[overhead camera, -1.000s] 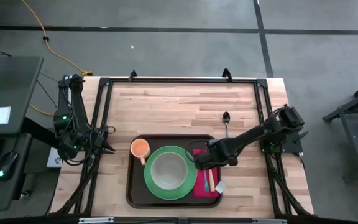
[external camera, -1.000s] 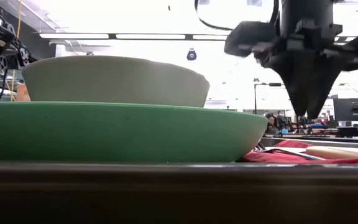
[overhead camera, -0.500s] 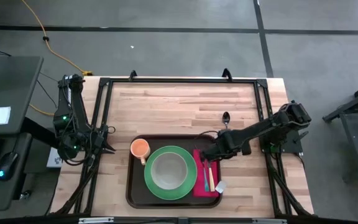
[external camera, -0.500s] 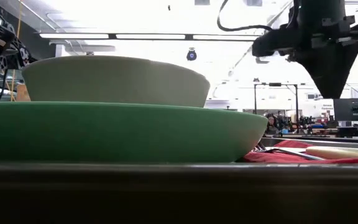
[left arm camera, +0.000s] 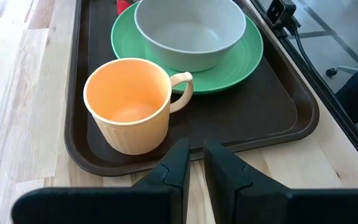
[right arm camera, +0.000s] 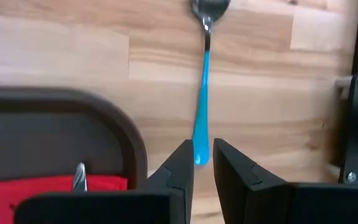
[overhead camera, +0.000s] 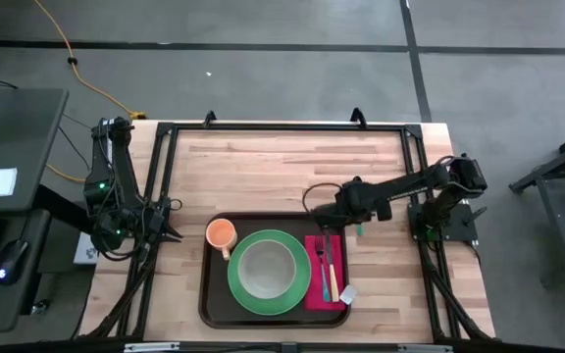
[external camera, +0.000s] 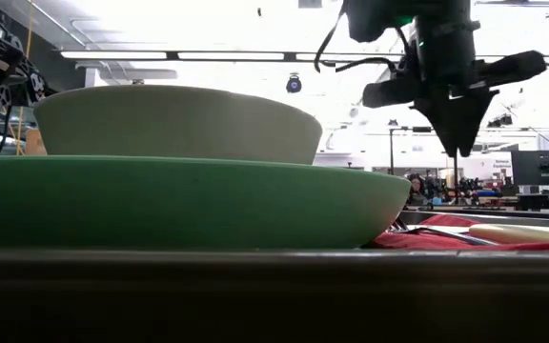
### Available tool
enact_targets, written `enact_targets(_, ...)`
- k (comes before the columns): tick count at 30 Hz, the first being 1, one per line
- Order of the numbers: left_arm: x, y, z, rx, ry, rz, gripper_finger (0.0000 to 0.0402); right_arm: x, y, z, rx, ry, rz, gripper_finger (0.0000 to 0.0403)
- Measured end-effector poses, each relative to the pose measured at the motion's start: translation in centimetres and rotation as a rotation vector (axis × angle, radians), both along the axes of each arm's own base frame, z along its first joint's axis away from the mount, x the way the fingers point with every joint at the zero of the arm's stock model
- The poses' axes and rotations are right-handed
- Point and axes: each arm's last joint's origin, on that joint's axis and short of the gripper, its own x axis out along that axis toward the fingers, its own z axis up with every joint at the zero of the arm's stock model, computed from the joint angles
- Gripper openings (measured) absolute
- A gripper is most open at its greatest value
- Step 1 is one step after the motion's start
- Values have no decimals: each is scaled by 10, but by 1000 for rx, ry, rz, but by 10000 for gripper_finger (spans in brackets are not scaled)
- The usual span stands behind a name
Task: Set up tray
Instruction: Put the blue spoon on the red napkin to the left side of the blue fork
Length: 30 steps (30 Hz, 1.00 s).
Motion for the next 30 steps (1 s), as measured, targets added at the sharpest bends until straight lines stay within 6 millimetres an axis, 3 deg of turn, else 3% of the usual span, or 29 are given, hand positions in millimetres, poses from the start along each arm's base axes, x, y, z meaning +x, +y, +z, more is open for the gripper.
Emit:
enact_targets(9,0,0,0,0,0,0,79,2,-24,0,14,20,-1,52)
enact_targets(30,0,0,0,-5,2,3,79,2,-36,0,-36,23,-27,65)
